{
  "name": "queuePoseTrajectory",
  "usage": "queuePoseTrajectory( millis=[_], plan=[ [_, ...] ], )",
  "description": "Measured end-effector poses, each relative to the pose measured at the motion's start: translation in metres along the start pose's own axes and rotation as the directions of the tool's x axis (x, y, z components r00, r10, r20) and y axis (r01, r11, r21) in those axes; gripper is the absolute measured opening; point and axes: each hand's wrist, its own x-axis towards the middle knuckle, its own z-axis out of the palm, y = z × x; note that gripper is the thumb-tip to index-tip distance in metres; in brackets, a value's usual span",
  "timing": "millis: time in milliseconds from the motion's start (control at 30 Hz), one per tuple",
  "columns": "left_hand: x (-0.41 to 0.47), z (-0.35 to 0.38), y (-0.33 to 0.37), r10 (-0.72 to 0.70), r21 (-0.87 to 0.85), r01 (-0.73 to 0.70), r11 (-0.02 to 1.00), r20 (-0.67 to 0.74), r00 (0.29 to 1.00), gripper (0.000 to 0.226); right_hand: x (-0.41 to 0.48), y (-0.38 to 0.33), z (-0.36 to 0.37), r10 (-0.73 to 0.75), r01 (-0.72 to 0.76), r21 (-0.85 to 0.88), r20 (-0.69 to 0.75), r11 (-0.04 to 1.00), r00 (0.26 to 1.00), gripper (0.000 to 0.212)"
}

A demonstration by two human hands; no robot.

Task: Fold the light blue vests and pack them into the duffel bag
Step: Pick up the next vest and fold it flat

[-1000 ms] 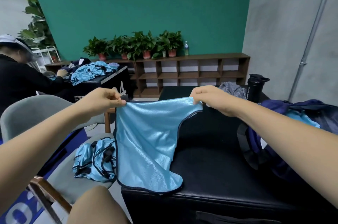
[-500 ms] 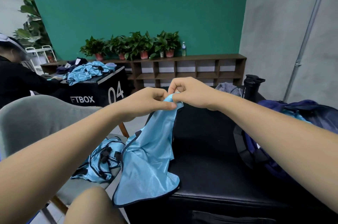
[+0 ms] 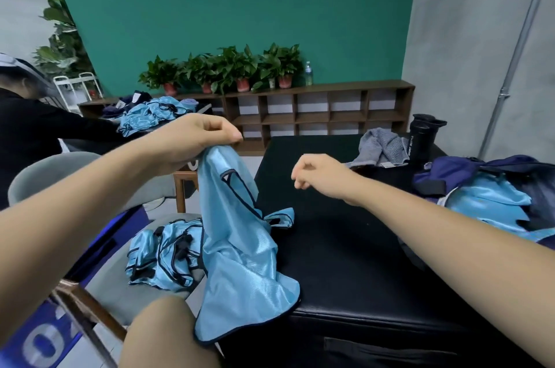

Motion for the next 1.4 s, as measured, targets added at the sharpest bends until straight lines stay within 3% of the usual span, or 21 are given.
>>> queuePoseTrajectory(
  millis=[133, 233, 300, 433, 600, 767, 867, 1033, 1267, 1400],
  plan=[
    [-0.018, -0.020, -0.013, -0.052, -0.036, 0.050, 0.998, -0.054, 0.997, 0.043, 0.018, 0.039, 0.039, 0.150, -0.138, -0.238, 0.033, 0.961, 0.988, 0.011],
    [-0.030, -0.027, -0.024, -0.066, -0.043, 0.062, 0.997, -0.082, 0.994, 0.034, 0.031, 0.065, 0.068, 0.279, -0.250, -0.385, 0.020, 0.888, 0.960, 0.037],
    [-0.038, -0.033, -0.032, -0.090, -0.053, 0.085, 0.995, -0.086, 0.992, 0.029, 0.038, 0.076, 0.084, 0.358, -0.336, -0.320, 0.011, 0.886, 0.934, 0.046],
    [-0.050, -0.042, -0.045, -0.151, -0.048, 0.148, 0.988, -0.061, 0.987, 0.034, 0.041, 0.073, 0.099, 0.442, -0.440, -0.048, 0.066, 0.897, 0.895, 0.045],
    [-0.054, -0.046, -0.055, -0.195, -0.057, 0.193, 0.979, -0.032, 0.980, 0.039, 0.044, 0.067, 0.101, 0.480, -0.477, -0.054, 0.117, 0.877, 0.869, 0.025],
    [-0.058, -0.045, -0.061, -0.227, -0.018, 0.227, 0.974, 0.006, 0.974, 0.046, 0.044, 0.063, 0.098, 0.442, -0.455, 0.216, 0.107, 0.864, 0.891, 0.008],
    [-0.060, -0.045, -0.060, -0.226, 0.003, 0.226, 0.974, 0.015, 0.974, 0.047, 0.043, 0.051, 0.082, 0.378, -0.371, 0.370, 0.057, 0.852, 0.924, 0.008],
    [-0.054, -0.049, -0.059, -0.198, 0.003, 0.198, 0.980, -0.002, 0.980, 0.031, 0.041, 0.024, 0.043, 0.296, -0.234, 0.594, -0.008, 0.770, 0.955, 0.018],
    [-0.050, -0.051, -0.039, -0.154, -0.080, 0.159, 0.984, 0.074, 0.985, 0.042, 0.033, -0.009, -0.017, 0.224, -0.133, 0.523, -0.115, 0.842, 0.968, 0.004],
    [-0.047, -0.047, -0.024, -0.095, -0.214, 0.086, 0.973, -0.033, 0.995, 0.038, 0.021, -0.020, -0.049, 0.170, -0.105, 0.422, -0.118, 0.900, 0.978, 0.018]
  ],
)
